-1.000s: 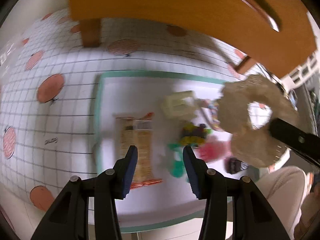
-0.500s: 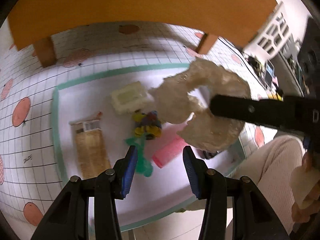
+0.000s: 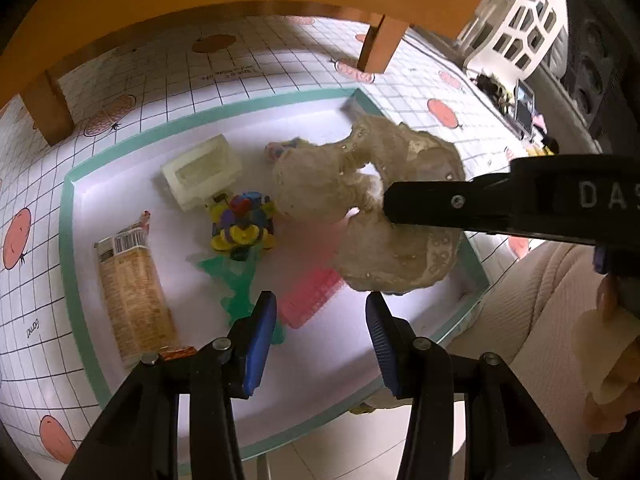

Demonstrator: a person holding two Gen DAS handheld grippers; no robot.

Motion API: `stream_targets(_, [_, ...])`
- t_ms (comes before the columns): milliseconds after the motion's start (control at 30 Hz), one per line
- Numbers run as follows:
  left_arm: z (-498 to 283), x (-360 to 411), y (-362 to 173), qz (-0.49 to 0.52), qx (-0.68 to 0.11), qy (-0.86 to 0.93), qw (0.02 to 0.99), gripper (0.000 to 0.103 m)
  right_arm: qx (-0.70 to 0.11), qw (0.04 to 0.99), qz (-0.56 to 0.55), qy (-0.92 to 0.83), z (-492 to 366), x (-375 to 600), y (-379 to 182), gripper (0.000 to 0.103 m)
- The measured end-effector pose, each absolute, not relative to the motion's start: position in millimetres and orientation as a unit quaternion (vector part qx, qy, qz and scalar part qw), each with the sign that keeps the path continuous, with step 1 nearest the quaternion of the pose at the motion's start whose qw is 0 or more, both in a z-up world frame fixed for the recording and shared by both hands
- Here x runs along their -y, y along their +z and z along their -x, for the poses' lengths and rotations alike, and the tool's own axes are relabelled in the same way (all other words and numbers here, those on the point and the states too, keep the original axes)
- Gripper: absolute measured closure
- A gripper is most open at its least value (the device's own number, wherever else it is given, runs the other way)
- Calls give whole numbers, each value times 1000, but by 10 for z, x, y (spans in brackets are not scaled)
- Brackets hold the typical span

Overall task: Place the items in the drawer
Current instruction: 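Grasp the pink hair roller with the left tool while the right tool holds the lace cloth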

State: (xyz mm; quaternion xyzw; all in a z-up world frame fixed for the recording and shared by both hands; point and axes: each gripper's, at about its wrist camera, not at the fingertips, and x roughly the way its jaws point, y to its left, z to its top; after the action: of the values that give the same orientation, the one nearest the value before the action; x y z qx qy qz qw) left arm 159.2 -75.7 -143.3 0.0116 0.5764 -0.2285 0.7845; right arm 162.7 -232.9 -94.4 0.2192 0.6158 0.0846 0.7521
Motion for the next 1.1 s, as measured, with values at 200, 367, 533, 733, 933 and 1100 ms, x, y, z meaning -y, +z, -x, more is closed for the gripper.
stream_targets(200, [-1616,788,-1514,-26,-577,-224,785,55,-614,747,-242,76,-1582,2453,-1013,93])
stream_targets(367, [-1670,877,-1536,-38,-576,-225,785,55,-615,742,-258,73,-1557,2513,-1063,93])
stream_targets(533, [-1751,934,-1587,-45,-580,-222,782,55,-611,740,-270,72,-1541,2541,-1073,93])
stream_targets(733, [-1758,1066,-1697,-69,-587,-221,776,56,-609,735,-291,67,-1513,2612,-1105,93])
stream_targets(933, [-1740,1055,-1692,-70,-582,-212,782,65,-603,738,-295,64,-1502,2624,-1094,93])
stream_targets(1100, [-1725,1009,-1694,-63,-582,-202,785,70,-584,751,-303,54,-1468,2697,-1025,93])
